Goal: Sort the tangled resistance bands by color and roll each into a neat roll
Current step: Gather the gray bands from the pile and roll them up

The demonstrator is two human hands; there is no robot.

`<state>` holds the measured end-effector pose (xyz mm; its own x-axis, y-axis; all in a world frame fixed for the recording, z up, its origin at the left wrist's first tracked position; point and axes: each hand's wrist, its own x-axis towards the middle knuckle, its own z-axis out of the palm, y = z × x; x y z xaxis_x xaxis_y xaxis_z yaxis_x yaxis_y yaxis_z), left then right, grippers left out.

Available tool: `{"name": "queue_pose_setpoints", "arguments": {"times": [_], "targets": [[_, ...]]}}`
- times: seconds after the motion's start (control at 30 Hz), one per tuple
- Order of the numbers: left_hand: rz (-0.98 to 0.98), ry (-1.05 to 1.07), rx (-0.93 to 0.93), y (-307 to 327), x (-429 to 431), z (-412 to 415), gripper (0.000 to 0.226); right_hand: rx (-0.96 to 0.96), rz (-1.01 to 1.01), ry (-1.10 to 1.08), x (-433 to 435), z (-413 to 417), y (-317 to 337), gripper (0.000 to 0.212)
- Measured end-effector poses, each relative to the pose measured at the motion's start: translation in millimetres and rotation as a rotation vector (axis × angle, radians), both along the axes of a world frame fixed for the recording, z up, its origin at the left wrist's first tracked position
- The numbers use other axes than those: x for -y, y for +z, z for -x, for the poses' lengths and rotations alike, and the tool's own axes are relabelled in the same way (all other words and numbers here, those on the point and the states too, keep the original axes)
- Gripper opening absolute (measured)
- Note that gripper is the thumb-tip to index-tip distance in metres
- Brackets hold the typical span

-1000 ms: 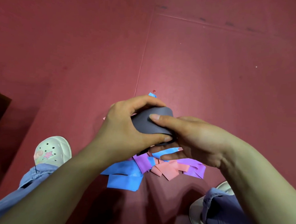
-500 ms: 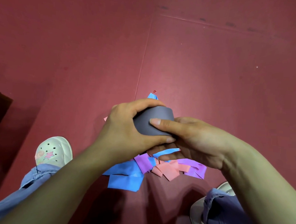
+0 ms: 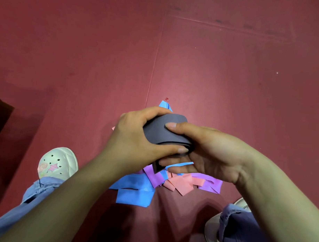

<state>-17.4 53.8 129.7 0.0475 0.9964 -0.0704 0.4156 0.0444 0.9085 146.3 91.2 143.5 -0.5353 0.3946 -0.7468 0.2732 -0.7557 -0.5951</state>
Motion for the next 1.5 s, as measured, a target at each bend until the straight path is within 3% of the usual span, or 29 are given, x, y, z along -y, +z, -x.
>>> {"name": "queue_pose_setpoints", "arguments": {"times": [0.17,0.37,0.57,0.67,0.8,1.0,1.07,1.13,1.2,1.27,1.37,1.5], "targets": [[-0.048,-0.014,-0.043,-0.4,2.9,-1.7,0.051,0.119,-0.126,0.020,0.4,0.1,-0.5,0.049],[0.078,-0.044,-0.040,-3.1,2.1,-1.2,0.087,0.074,-0.025,-0.146,-1.1,-0.2,-0.2,0.055],[0.193,0.098,0.289,-0.1,-4.2,-3.6,0.040,-0.006,0.032,-0.247,-4.2,-1.7,-2.4,0.061],[0.449,0.194,0.410,-2.7,-5.8,1.4,0.055,-0.044,0.018,-0.252,-5.1,-2.1,-0.8,0.056],[0.767,0.142,0.597,-8.3,-6.9,7.0,0.069,-0.076,0.030,-0.281,-5.4,-3.5,0.3,0.049],[0.753,0.238,0.876,-11.8,-11.6,10.8,0.063,-0.073,0.059,-0.345,-8.1,-6.9,-0.1,0.052],[0.681,0.337,0.737,-16.3,-11.1,9.7,0.077,-0.027,0.045,-0.372,-9.3,-9.5,-2.0,0.052],[0.535,0.463,0.420,-21.3,-9.5,5.6,0.085,-0.009,0.027,-0.398,-9.3,-9.4,-5.9,0.057],[0.317,0.566,0.164,-24.5,-7.4,3.1,0.070,-0.020,-0.011,-0.412,-7.0,-7.2,-8.5,0.059],[0.135,0.580,0.027,-27.9,-6.8,3.9,0.048,-0.061,-0.074,-0.418,-4.9,-4.3,-9.2,0.041],[0.076,0.508,0.005,-32.1,-6.1,2.9,0.032,-0.057,-0.170,-0.480,-2.2,-0.4,-9.3,0.029],[0.340,0.476,0.238,-31.8,-2.8,-2.8,0.023,0.023,-0.257,-0.529,2.3,4.3,-12.6,0.035]]}}
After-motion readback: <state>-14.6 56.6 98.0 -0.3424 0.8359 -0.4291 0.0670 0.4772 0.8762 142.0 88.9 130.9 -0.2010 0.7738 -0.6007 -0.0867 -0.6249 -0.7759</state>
